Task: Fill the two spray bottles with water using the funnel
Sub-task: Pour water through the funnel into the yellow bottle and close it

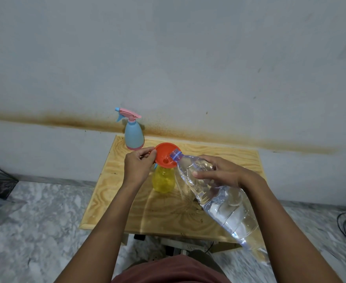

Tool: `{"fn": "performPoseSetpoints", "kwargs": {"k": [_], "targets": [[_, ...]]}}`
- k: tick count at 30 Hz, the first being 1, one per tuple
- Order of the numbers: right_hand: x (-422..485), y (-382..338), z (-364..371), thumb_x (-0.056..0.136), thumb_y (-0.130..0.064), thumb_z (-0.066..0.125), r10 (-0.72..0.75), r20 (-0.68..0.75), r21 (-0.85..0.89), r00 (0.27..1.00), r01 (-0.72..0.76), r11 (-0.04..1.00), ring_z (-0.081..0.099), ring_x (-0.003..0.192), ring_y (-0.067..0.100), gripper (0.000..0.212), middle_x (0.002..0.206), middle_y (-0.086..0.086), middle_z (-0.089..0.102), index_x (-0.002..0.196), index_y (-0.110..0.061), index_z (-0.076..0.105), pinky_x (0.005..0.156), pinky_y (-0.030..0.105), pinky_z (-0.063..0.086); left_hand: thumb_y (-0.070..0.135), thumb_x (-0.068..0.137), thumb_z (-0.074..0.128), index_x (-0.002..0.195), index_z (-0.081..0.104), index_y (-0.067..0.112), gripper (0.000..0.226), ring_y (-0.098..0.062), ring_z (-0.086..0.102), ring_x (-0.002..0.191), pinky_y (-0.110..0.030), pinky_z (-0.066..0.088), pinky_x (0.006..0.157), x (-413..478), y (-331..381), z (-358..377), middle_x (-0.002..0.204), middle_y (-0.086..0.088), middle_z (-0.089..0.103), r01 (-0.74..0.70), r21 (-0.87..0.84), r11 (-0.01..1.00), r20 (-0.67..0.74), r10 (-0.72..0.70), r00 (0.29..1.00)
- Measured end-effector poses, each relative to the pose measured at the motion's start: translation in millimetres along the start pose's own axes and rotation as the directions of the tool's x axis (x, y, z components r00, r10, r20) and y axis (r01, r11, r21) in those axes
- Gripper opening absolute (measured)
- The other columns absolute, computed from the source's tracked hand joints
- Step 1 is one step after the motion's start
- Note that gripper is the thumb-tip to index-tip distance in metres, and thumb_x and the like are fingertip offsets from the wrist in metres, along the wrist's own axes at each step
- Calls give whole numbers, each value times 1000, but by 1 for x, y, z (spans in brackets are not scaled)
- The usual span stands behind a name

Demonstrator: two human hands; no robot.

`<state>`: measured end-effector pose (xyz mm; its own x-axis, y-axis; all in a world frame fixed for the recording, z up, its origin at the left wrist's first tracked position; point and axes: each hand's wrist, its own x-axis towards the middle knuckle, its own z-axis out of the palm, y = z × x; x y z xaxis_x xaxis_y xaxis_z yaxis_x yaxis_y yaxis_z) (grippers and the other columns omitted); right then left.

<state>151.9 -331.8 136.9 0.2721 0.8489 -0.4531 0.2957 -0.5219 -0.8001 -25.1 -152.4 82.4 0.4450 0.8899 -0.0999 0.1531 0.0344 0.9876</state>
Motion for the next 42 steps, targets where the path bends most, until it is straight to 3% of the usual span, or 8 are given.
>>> {"fn": "performPoseSetpoints", "kwargs": {"k": [10, 16, 19, 24, 28, 33, 37, 42], "targets": [[-3, 0, -1, 74, -64, 73, -107, -58, -50, 993, 104, 993, 64, 110, 12, 59, 134, -17, 57, 127, -60, 49, 95, 45, 55, 16, 89, 73, 109, 75, 9, 22, -15, 73, 90, -40, 59, 89, 4, -3, -2, 88, 0, 75, 23, -18, 1000, 7, -22, 1000], [-12, 1, -2, 79, -48, 77, -248, -152, 24, 957, 255, 967, 67, 107, 14, 62, 137, -16, 52, 133, -55, 48, 82, 31, 59, 15, 89, 72, 109, 75, 9, 21, -10, 72, 84, -34, 60, 85, 5, -3, -3, 88, 3, 74, 24, -22, 999, 20, -24, 1000], [-13, 4, -4, 76, -40, 77, -316, -252, 113, 915, 352, 929, 67, 105, 13, 65, 138, -20, 53, 134, -48, 50, 70, 26, 57, 14, 89, 71, 109, 74, 9, 21, -6, 72, 79, -29, 61, 80, 7, -3, -3, 87, 4, 74, 27, -22, 999, 24, -27, 999], [-10, 5, -14, 81, -35, 74, -343, -504, 104, 793, 450, 887, 59, 118, 19, 64, 144, -14, 47, 139, -41, 48, 73, 27, 58, 13, 89, 72, 107, 75, 10, 18, -1, 71, 74, -23, 60, 75, 8, -1, -3, 84, 7, 74, 16, -24, 1000, 35, -15, 999], [2, 3, -20, 84, -35, 73, -304, -634, 66, 711, 442, 895, 59, 116, 5, 69, 120, -39, 53, 144, -37, 39, 78, 31, 60, 12, 89, 72, 107, 75, 10, 18, 0, 72, 75, -22, 60, 73, 8, -1, -3, 85, 6, 74, 16, -33, 999, 36, -15, 999], [33, 7, -17, 83, -44, 73, -261, -725, -6, 637, 373, 928, 50, 128, 12, 80, 141, -3, 50, 147, -47, 24, 102, 38, 48, 12, 89, 72, 107, 75, 8, 19, -1, 71, 75, -24, 61, 75, 9, 1, -3, 88, 5, 73, 21, -29, 999, 40, -20, 999], [60, 6, -14, 87, -36, 73, -233, -784, 4, 575, 380, 925, 40, 137, 12, 86, 155, -1, 36, 151, -42, 17, 112, 38, 39, 13, 89, 72, 109, 75, 6, 22, -3, 72, 79, -31, 61, 81, 9, 0, -2, 90, 4, 74, 13, -16, 1000, 38, -13, 999], [83, 7, -15, 88, -38, 72, -179, -832, 32, 525, 368, 929, 43, 134, 16, 83, 150, 1, 39, 151, -40, 18, 112, 43, 41, 15, 88, 73, 106, 76, 10, 19, -9, 73, 84, -38, 61, 84, 9, -1, -3, 89, 2, 76, 21, -8, 1000, 26, -20, 999]]}}
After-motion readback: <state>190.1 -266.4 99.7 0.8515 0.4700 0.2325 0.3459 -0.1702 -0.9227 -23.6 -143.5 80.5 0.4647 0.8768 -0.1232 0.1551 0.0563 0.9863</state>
